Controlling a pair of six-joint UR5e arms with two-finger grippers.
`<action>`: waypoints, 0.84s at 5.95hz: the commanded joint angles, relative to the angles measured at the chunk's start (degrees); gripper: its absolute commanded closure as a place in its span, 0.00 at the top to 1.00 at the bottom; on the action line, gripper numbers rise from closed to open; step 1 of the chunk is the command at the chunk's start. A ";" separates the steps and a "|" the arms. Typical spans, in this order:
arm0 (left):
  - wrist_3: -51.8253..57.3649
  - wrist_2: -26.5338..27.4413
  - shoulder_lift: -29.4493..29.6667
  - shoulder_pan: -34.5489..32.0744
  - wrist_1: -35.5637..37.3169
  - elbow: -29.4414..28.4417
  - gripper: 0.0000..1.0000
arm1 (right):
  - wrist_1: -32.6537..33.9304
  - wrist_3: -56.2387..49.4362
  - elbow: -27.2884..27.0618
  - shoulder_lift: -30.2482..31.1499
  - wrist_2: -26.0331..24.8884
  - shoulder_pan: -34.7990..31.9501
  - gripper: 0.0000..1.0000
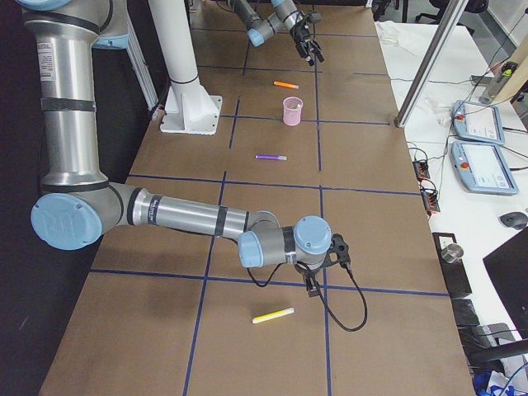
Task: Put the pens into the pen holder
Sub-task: 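Withdraw the left gripper from the cup toward the orange highlighter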
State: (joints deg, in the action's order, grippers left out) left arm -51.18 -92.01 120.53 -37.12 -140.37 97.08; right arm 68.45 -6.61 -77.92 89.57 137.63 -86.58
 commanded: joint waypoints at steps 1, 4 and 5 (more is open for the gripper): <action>0.11 -5.70 -1.96 -0.76 15.28 3.09 1.00 | -4.10 -1.56 5.40 0.17 -2.70 0.00 1.00; 0.29 -14.15 -4.69 -3.83 25.03 5.67 1.00 | -8.23 -2.97 6.99 2.98 -6.05 2.18 1.00; 0.72 -14.08 -5.65 -3.84 24.97 5.58 1.00 | -12.85 -2.88 8.82 2.98 -5.97 2.46 1.00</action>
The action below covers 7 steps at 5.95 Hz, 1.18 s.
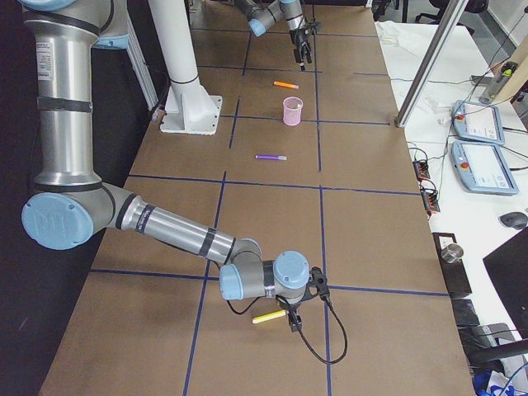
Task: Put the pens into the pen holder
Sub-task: 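Withdraw the left gripper from the cup toward the orange highlighter, then hold left gripper above orange highlighter while right gripper grasps yellow highlighter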
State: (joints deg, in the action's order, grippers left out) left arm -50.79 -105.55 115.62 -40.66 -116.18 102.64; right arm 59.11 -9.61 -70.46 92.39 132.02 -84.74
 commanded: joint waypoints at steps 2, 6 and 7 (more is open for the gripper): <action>0.34 -0.36 -0.83 -0.30 0.69 -0.25 1.00 | -6.81 0.29 2.17 -0.98 0.08 2.11 1.00; 0.42 -0.36 -0.84 -0.21 0.34 -0.77 1.00 | -6.90 0.12 6.12 -1.42 2.63 2.47 1.00; 0.42 -0.36 -0.84 -0.21 0.26 -0.86 1.00 | -6.90 0.03 6.56 -1.68 2.29 2.47 1.00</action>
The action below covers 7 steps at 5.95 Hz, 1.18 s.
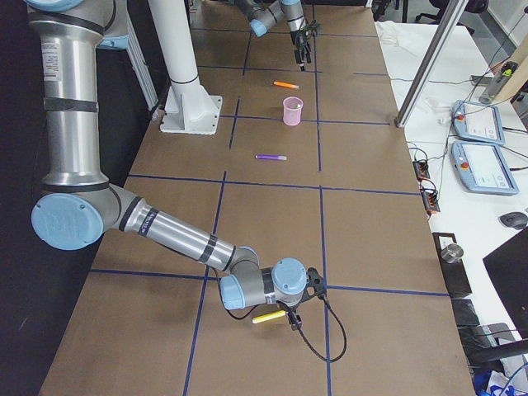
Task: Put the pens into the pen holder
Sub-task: 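Hold left gripper above orange highlighter while right gripper grasps yellow highlighter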
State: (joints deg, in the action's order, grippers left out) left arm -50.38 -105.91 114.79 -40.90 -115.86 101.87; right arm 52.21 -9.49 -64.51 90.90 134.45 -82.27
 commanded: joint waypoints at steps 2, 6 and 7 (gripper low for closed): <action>0.02 0.00 -0.09 0.03 -0.16 -0.18 1.00 | -0.01 -0.09 2.44 -1.68 -0.94 0.09 0.99; 0.02 0.00 -0.09 -0.06 -0.24 -0.18 1.00 | 0.17 0.18 3.43 -2.04 -1.03 1.67 0.97; 0.11 0.00 -0.09 -0.06 -0.33 -0.18 1.00 | 0.26 0.18 3.43 -2.04 -1.03 1.94 0.95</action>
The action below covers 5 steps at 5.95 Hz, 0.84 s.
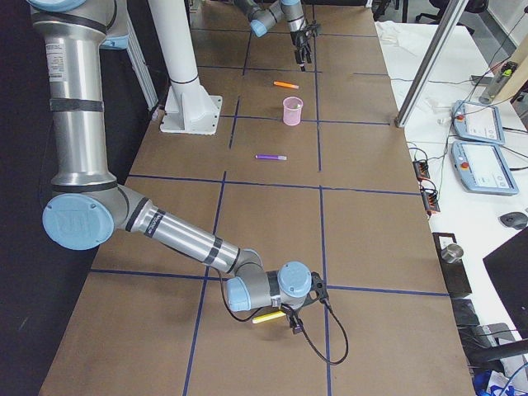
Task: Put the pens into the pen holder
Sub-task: 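Hold left gripper above orange highlighter while right gripper grasps yellow highlighter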
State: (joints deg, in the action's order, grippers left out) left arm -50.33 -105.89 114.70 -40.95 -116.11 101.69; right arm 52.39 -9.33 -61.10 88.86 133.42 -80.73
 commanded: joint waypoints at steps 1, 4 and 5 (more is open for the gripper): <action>0.06 -0.02 0.00 0.00 -0.08 0.00 0.99 | 0.17 0.01 -0.07 -0.01 0.00 0.40 0.84; -0.03 -0.02 0.00 0.00 -0.08 0.09 0.98 | 0.17 0.01 -0.34 -0.01 0.09 0.40 0.45; -0.03 -0.02 0.00 0.00 -0.08 0.09 0.98 | 0.17 0.01 -0.34 0.08 0.17 0.40 0.28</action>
State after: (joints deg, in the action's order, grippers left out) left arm -50.36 -105.91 114.70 -40.96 -116.21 101.75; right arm 52.56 -9.32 -61.38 88.88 133.53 -80.34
